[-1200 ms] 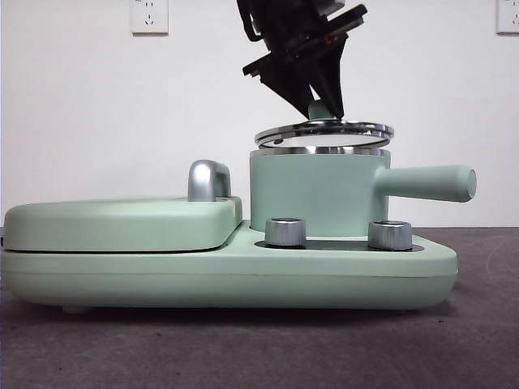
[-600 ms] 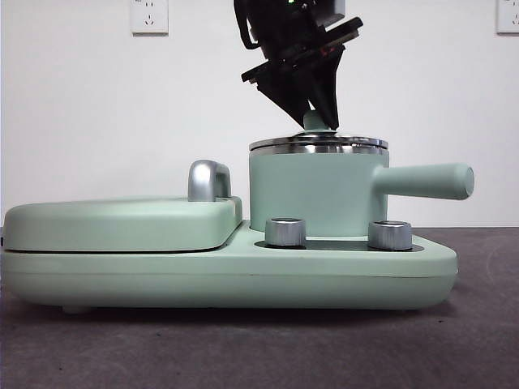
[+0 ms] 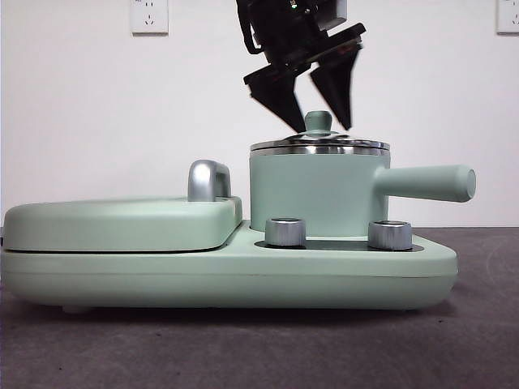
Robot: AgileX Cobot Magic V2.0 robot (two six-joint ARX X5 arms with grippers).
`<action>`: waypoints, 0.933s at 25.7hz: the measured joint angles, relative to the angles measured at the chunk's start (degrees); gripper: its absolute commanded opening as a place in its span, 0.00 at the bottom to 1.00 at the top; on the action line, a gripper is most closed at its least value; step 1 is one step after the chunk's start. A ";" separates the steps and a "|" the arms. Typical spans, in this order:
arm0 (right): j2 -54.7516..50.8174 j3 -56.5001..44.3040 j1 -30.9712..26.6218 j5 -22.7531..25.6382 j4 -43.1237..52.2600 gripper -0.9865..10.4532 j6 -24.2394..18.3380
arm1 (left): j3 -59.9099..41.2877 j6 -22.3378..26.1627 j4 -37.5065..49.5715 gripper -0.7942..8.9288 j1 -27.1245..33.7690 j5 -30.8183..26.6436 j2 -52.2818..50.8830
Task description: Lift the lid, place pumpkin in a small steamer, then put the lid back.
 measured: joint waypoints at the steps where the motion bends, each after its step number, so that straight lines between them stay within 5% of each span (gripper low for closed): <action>1: 0.00 0.00 0.00 0.00 0.00 0.52 0.00 | 0.24 -0.70 -0.92 0.69 0.00 0.00 0.00; 8: 0.00 0.00 0.00 -0.02 2.10 0.51 0.00 | 0.46 -7.50 -19.96 0.59 0.09 0.02 -14.16; 9: 0.00 0.00 0.00 -0.17 2.19 0.40 0.00 | 0.35 -8.33 -21.68 0.58 0.09 0.02 -17.18; 10: 0.00 0.00 0.00 -0.26 2.19 0.17 0.00 | -0.61 -9.07 -21.86 0.46 0.09 0.02 -20.24; 12: 0.00 0.00 0.00 -0.31 2.19 0.10 -0.13 | -5.53 -9.51 -21.86 0.09 -0.24 0.00 -26.38; 16: 0.00 0.00 0.00 -0.24 2.19 0.10 -0.39 | -19.69 -10.78 -20.28 0.09 -1.31 0.04 -38.36; 24: 0.00 0.00 0.00 -0.24 2.21 0.10 -0.42 | -53.27 -16.26 -0.37 0.09 -1.27 -0.02 -65.18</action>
